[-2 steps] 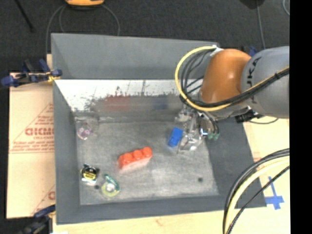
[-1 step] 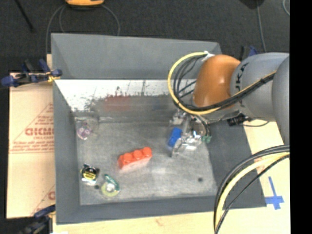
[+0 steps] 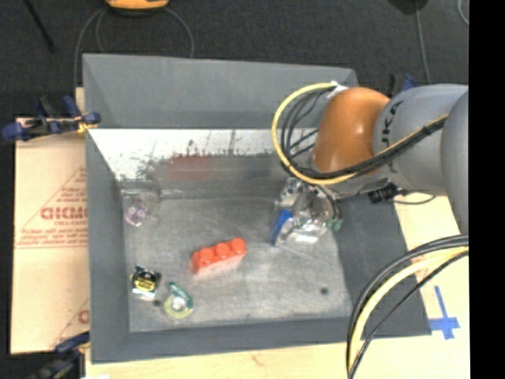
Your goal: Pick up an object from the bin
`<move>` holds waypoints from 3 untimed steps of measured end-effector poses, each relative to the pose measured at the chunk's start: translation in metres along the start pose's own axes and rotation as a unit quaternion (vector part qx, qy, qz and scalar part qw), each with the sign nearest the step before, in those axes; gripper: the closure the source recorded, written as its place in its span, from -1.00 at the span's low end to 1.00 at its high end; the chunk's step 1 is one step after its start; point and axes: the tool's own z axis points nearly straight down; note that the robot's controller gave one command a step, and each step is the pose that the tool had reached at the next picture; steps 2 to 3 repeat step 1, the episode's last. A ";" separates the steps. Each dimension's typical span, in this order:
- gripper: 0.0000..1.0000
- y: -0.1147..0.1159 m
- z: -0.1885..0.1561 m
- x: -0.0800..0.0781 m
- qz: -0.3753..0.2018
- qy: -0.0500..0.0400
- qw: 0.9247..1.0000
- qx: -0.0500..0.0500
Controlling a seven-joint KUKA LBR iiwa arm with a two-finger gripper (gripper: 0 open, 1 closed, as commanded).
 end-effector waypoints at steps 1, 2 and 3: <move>1.00 -0.001 -0.129 -0.006 -0.005 -0.005 1.000 0.001; 1.00 -0.001 -0.129 -0.006 -0.005 -0.005 1.000 0.001; 1.00 -0.001 -0.129 -0.006 -0.005 -0.005 1.000 0.001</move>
Offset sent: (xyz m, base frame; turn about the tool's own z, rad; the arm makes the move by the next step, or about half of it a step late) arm 0.0026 -0.0004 0.1230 -0.0143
